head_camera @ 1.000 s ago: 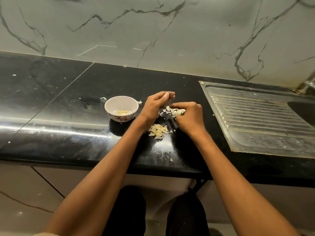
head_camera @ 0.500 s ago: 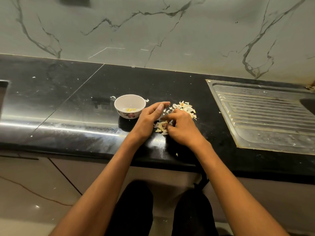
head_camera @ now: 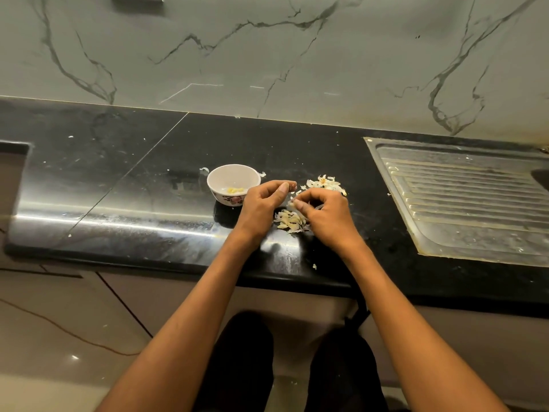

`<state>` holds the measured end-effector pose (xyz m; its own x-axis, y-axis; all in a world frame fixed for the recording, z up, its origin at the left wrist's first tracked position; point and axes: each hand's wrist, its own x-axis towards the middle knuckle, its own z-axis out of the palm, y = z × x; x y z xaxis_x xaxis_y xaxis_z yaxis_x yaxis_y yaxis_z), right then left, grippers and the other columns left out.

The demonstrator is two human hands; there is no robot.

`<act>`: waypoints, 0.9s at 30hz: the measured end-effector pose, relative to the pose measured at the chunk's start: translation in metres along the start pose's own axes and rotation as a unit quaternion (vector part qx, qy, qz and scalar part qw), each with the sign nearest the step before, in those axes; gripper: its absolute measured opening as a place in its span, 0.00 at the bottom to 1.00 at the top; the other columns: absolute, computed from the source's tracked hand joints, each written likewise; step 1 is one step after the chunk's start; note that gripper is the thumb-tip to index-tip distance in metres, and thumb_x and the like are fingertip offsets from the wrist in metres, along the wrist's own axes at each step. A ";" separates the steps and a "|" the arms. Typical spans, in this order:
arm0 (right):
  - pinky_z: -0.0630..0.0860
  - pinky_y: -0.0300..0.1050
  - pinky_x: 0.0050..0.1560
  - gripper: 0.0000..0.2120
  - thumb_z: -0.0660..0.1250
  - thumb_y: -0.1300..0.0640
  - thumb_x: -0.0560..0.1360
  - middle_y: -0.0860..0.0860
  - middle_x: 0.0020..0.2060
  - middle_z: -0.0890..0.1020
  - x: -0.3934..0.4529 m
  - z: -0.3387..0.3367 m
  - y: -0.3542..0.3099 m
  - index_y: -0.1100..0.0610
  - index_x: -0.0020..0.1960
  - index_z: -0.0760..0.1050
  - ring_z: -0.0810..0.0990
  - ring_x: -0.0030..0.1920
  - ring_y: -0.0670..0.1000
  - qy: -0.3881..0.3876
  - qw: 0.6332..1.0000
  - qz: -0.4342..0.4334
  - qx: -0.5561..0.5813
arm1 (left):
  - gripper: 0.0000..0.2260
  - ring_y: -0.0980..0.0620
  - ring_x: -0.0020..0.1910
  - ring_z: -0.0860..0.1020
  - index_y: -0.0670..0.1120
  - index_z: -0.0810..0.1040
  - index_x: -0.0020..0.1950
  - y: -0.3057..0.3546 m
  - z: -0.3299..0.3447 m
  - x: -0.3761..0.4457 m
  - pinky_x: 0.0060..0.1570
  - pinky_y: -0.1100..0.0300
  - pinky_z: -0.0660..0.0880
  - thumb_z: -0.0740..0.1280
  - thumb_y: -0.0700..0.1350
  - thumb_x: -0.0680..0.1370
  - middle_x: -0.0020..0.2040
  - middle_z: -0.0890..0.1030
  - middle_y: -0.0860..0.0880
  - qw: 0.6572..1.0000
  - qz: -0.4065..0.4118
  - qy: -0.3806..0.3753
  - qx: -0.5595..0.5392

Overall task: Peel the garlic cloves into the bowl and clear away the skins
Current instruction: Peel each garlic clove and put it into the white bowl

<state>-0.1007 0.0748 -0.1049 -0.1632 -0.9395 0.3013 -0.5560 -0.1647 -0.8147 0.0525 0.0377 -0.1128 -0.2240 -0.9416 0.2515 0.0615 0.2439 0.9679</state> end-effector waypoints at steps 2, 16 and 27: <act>0.79 0.47 0.45 0.06 0.74 0.59 0.78 0.47 0.37 0.84 0.001 -0.001 0.004 0.51 0.43 0.83 0.81 0.39 0.48 0.023 1.000 -0.009 0.015 | 0.08 0.47 0.56 0.84 0.42 0.84 0.58 0.000 0.000 -0.001 0.58 0.55 0.81 0.67 0.38 0.82 0.53 0.87 0.45 1.000 -0.004 -0.001 0.003; 0.82 0.48 0.43 0.06 0.73 0.60 0.78 0.48 0.38 0.85 -0.002 -0.002 0.007 0.52 0.43 0.84 0.84 0.40 0.52 0.040 0.997 -0.023 0.055 | 0.02 0.53 0.39 0.83 0.41 0.85 0.46 0.000 0.002 -0.004 0.45 0.58 0.81 0.76 0.38 0.75 0.41 0.87 0.44 0.996 -0.008 0.029 0.087; 0.70 0.29 0.32 0.01 0.78 0.63 0.71 0.45 0.33 0.84 -0.009 -0.001 0.005 0.58 0.42 0.87 0.78 0.29 0.40 0.079 0.991 -0.107 0.003 | 0.04 0.63 0.32 0.78 0.43 0.83 0.45 0.005 0.003 -0.006 0.38 0.68 0.74 0.71 0.37 0.79 0.37 0.83 0.50 0.996 -0.004 0.011 0.093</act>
<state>-0.1029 0.0827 -0.1118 -0.1691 -0.8241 0.5406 -0.5865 -0.3566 -0.7272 0.0509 0.0449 -0.1097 -0.2030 -0.9481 0.2449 -0.1217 0.2726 0.9544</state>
